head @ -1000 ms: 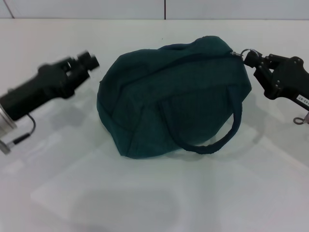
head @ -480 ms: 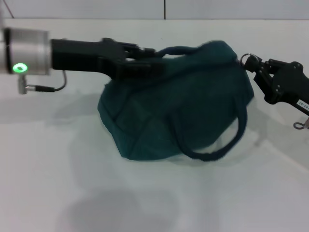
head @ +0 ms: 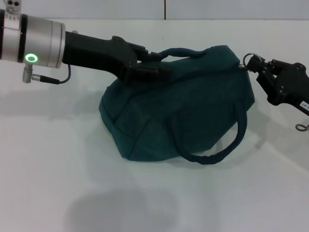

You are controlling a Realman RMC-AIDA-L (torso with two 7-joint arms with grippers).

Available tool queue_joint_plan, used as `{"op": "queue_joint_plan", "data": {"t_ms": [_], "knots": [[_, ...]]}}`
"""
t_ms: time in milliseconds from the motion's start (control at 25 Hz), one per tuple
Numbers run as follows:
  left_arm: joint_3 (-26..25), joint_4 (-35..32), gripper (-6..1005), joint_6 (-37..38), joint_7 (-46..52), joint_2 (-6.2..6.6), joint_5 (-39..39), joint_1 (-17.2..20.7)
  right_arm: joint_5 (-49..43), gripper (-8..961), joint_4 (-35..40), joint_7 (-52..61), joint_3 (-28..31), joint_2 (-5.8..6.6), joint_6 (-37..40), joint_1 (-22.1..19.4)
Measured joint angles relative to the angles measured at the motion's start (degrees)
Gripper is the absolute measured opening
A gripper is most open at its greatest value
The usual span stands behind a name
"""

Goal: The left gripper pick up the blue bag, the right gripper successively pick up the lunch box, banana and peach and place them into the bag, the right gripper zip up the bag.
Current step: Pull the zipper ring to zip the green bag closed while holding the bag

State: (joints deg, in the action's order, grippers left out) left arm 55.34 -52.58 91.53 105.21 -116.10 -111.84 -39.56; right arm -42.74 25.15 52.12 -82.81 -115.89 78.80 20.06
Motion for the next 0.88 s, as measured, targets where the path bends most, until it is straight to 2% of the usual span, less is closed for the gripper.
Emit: {"op": "queue_joint_plan", "data": {"t_ms": [240, 400, 600, 880], "knots": [[0.05, -0.42, 457, -0.33, -0.04, -1.03, -5.43, -0.64, 0.03, 3, -0.03, 0.0, 0.02, 0.03, 0.45, 0.16], [0.05, -1.04, 389, -0.36, -0.12, -1.47, -6.39, -0.52, 0.33, 2, -0.15, 0.0, 0.02, 0.05, 0.82, 0.01], [-0.81, -1.08, 329, -0.37, -0.26, -1.59, -5.76, 0.06, 1.87, 2, -1.42, 0.0, 0.07, 0.18, 1.26, 0.02], [-1.12, -1.15, 269, -0.27, -0.71, -1.35, 0.41, 2.14, 3.47, 2, -2.78, 0.0, 0.11, 0.23, 1.34, 0.11]]}}
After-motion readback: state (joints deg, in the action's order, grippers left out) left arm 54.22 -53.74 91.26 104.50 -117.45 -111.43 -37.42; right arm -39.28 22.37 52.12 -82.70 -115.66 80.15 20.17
